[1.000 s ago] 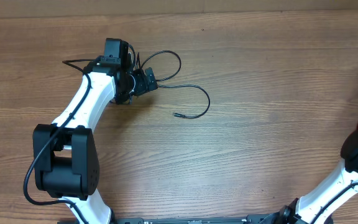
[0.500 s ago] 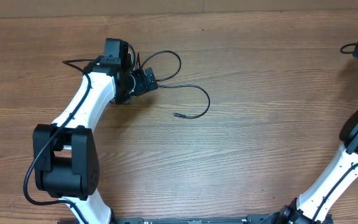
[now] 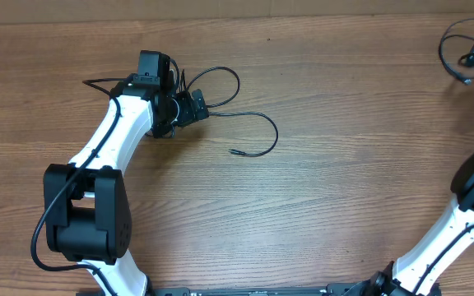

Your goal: Untangle cables

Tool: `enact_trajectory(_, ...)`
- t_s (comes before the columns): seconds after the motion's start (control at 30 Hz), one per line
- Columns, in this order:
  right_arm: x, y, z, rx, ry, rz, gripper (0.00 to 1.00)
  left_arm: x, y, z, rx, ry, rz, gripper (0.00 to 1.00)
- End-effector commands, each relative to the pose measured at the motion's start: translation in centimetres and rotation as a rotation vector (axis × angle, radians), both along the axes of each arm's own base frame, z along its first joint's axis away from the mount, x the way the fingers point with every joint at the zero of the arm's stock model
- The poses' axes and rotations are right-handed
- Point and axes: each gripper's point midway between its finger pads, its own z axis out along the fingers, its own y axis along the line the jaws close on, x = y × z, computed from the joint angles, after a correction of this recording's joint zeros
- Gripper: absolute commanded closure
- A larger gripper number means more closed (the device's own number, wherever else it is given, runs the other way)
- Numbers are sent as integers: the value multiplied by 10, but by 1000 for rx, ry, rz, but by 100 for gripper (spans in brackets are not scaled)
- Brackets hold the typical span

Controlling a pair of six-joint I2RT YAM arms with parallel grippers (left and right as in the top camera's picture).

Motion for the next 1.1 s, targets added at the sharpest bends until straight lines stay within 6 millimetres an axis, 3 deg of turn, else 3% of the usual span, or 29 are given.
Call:
enact_trajectory(0.0,-3,21,82,47,-170,20,0,7,-3,18,10,-56,-23,0)
enact_trajectory(0.1,-6,57,96,122,-170,111,0,7,-3,18,10,-56,-23,0)
enact_trajectory(0.2,-6,106,103,234,-160,200,0,7,-3,18,10,-56,-23,0)
enact_trajectory(0.33,-7,180,102,439,-121,262,0,7,-3,18,10,-56,-23,0)
enact_trajectory(0.47,-20,267,103,587,-32,432,0,7,-3,18,10,-56,-23,1)
enact_trajectory(0.67,-48,324,103,672,82,472,0,14,-4,22,-4,-81,1,1)
enact_trajectory(0.83,-69,352,98,702,178,498,0,16,1,31,-12,-94,-14,1)
enact_trajectory(0.97,-82,373,92,718,243,521,0,10,21,66,3,-81,-22,1)
enact_trajectory(1.03,-85,388,92,718,262,550,0,4,38,99,39,-93,-10,0)
enact_trajectory(1.07,-87,399,92,715,271,575,0,-2,47,125,65,-116,-3,1)
